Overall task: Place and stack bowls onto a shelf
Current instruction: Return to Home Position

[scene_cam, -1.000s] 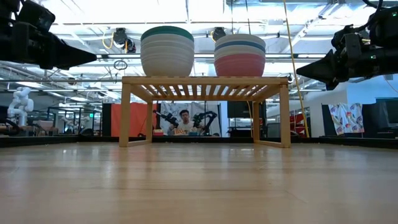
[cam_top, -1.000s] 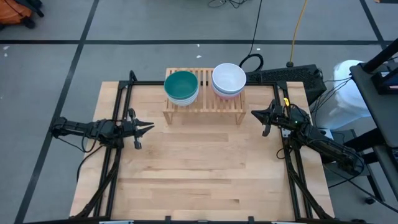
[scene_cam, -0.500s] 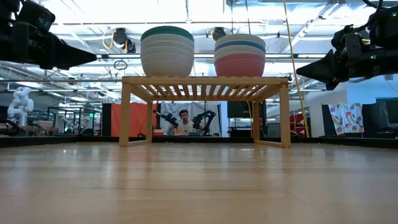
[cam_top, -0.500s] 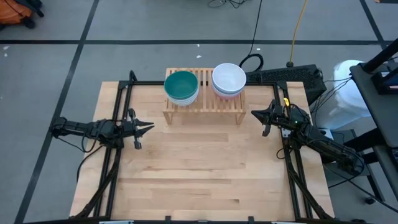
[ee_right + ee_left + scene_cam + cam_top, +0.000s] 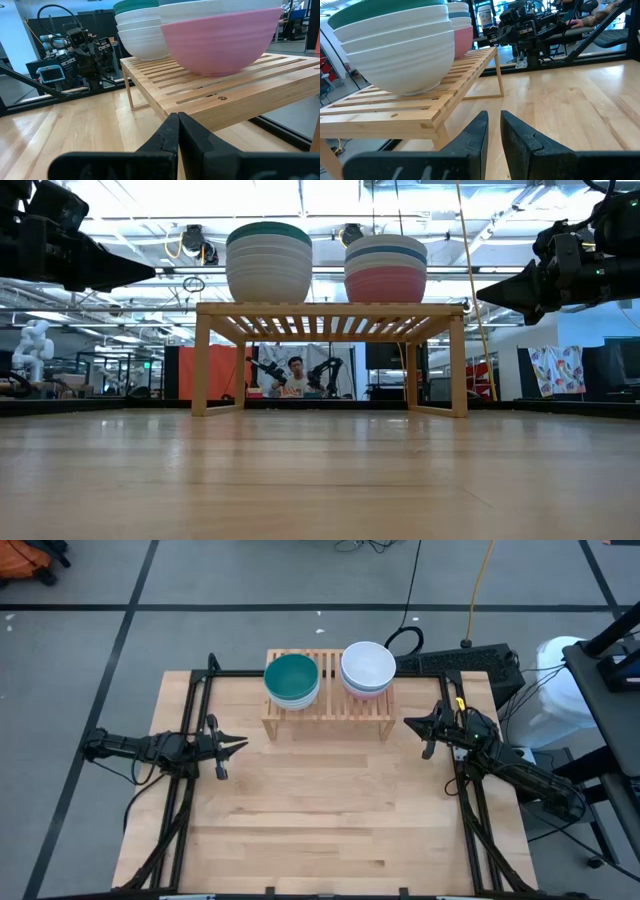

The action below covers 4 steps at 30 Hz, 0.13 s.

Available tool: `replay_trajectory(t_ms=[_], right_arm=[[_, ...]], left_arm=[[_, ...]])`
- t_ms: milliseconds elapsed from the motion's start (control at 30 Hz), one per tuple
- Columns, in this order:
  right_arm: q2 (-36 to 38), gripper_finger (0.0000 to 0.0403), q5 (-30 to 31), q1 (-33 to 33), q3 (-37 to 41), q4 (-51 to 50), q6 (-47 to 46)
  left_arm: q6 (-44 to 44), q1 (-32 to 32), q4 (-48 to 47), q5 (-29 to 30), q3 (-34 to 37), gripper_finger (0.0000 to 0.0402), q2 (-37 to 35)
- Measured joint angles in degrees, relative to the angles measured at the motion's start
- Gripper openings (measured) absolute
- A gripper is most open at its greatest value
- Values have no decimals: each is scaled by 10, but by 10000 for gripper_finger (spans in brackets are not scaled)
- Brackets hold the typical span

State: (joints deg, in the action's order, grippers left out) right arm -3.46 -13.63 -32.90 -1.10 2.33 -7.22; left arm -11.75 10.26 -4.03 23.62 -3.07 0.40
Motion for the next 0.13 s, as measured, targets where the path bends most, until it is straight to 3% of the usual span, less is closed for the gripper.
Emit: replay_trajectory(t_ms=[133], right_arm=[[0, 0, 0, 0, 0, 0, 0]], left_arm=[[0, 0, 0, 0, 0, 56, 0]])
